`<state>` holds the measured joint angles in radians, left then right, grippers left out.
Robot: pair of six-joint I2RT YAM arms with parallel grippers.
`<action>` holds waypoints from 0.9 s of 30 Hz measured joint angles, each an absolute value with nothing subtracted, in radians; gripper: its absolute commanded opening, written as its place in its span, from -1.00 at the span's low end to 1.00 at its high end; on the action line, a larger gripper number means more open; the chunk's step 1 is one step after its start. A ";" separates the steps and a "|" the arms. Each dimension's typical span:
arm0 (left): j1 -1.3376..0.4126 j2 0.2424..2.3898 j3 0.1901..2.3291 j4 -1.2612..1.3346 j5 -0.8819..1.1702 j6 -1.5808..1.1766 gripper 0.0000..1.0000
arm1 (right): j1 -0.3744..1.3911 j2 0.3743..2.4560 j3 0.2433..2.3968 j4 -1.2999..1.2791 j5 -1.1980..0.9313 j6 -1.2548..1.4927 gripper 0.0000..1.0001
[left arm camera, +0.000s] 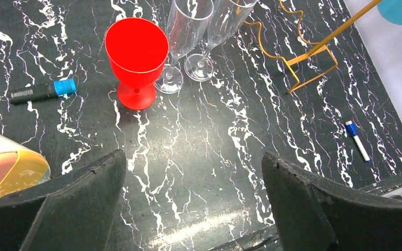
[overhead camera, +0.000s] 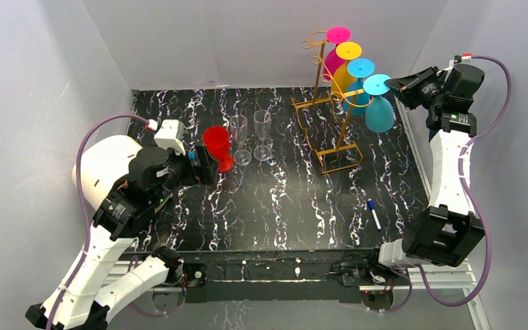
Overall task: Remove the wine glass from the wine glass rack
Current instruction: Pick up the wine glass from the wine rack.
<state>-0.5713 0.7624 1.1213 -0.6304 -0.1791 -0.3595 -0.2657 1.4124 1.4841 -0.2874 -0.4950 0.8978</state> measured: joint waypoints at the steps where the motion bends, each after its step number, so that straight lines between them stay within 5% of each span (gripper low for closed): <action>1: -0.571 0.762 1.121 -0.630 -0.179 -0.359 0.97 | -0.266 1.411 1.477 -0.275 -0.493 0.904 -0.97; 27: -0.571 0.762 1.121 -0.629 -0.171 -0.360 0.97 | -0.266 1.348 1.329 -0.045 -0.377 1.067 -0.97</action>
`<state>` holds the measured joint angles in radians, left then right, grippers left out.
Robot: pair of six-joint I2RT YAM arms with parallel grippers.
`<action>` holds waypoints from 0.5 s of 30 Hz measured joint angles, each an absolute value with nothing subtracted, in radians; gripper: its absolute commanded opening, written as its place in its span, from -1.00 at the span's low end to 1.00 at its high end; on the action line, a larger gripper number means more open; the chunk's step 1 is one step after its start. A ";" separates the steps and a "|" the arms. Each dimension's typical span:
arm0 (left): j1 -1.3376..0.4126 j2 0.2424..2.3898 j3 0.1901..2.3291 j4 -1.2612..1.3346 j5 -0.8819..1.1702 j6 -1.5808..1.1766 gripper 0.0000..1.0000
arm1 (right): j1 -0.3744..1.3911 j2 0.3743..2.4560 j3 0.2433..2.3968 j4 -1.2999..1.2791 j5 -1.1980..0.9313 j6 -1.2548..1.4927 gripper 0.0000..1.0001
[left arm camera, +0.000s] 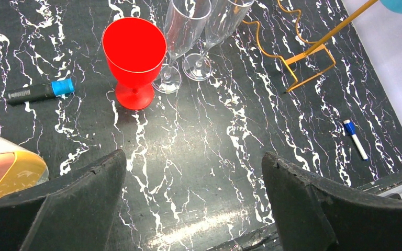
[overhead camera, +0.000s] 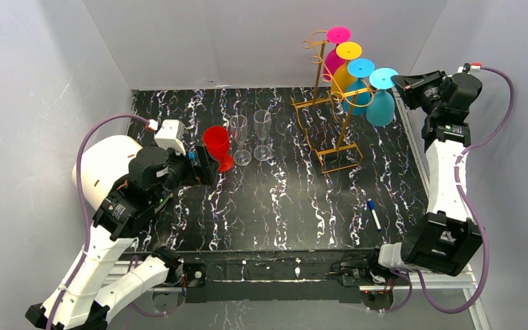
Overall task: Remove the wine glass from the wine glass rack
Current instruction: Pick up the wine glass from the wine rack.
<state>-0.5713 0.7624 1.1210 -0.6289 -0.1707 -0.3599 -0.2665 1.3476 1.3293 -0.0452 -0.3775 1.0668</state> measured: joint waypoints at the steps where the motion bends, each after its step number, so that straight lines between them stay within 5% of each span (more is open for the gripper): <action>1: -0.571 0.762 1.121 -0.629 -0.171 -0.360 0.97 | -0.266 1.346 1.329 -0.046 -0.372 1.066 -0.97; 15: -0.571 0.762 1.121 -0.628 -0.165 -0.360 0.97 | -0.266 1.217 1.311 -0.089 -0.312 0.979 -0.97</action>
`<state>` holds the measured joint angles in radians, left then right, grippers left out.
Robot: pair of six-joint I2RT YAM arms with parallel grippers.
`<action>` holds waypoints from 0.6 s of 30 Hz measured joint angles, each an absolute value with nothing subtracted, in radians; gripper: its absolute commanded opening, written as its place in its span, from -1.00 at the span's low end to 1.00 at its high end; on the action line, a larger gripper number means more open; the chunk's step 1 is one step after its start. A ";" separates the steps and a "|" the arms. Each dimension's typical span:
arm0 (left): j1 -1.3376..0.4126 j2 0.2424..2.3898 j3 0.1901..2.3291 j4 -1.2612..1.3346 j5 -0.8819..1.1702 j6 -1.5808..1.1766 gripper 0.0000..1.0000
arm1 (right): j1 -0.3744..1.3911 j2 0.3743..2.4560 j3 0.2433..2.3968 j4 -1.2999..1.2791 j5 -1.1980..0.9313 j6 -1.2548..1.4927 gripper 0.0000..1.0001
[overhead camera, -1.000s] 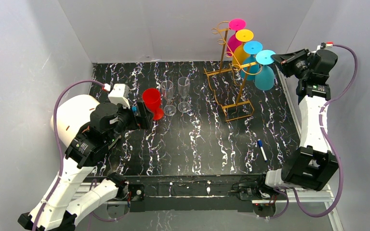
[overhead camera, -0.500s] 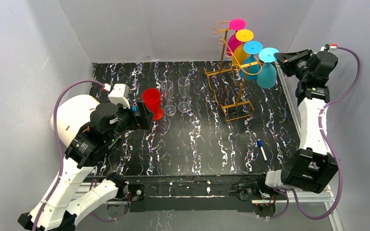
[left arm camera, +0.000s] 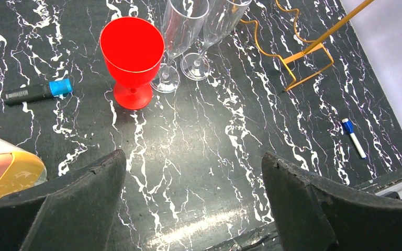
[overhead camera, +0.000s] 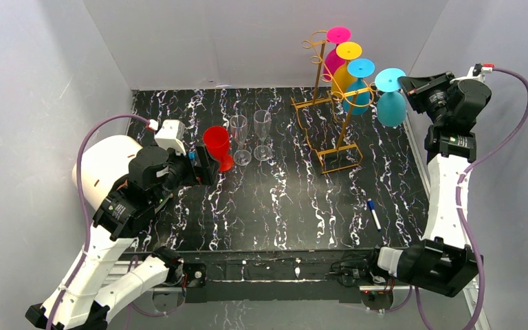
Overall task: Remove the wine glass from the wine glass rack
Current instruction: Pick up the wine glass from the wine rack, then place the wine glass at the center of the board.
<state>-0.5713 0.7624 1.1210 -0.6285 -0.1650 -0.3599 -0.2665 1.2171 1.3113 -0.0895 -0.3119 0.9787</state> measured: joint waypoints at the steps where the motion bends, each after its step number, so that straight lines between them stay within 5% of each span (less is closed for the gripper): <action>1: -0.571 0.762 1.121 -0.628 -0.163 -0.360 0.97 | -0.266 1.206 1.306 -0.101 -0.310 0.970 -0.97; 18: -0.571 0.754 1.103 -0.606 -0.082 -0.421 0.97 | -0.266 0.804 1.087 -0.296 -0.361 0.882 -0.97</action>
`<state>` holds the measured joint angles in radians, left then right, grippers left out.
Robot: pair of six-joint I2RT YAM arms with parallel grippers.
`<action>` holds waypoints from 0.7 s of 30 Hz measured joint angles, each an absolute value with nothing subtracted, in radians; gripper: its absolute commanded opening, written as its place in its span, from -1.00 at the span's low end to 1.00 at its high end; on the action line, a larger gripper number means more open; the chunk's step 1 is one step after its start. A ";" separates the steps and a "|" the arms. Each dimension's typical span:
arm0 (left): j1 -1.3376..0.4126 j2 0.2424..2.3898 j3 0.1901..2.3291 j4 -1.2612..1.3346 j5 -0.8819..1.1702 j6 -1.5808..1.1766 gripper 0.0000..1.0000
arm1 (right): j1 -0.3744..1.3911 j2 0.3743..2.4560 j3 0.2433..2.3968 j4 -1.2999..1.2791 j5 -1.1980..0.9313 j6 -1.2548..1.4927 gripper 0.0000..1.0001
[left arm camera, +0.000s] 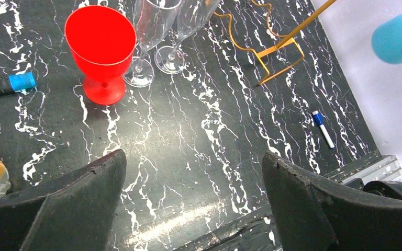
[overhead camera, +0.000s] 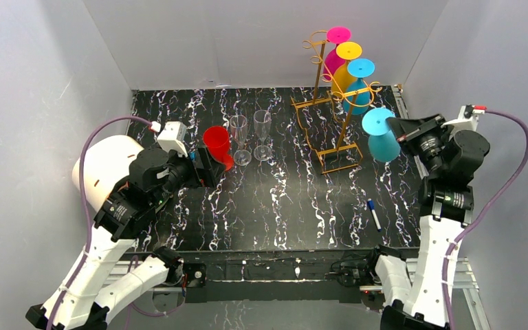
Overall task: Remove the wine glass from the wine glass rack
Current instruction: Place the wine glass at the center of the board.
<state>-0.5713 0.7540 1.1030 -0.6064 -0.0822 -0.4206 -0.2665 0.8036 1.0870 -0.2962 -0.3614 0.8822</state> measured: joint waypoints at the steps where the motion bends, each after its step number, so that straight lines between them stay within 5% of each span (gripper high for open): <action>1: -0.571 0.751 1.098 -0.603 -0.079 -0.427 0.97 | -0.266 0.788 1.077 -0.311 -0.388 0.880 -0.97; 21: -0.571 0.815 0.903 -0.410 0.323 -0.563 0.92 | -0.100 0.750 0.834 -0.423 -0.862 0.777 -0.97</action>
<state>-0.5713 0.8146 0.9031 -0.4095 0.3225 -0.5629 -0.0998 0.7502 0.8341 -0.4232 -0.8619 0.7769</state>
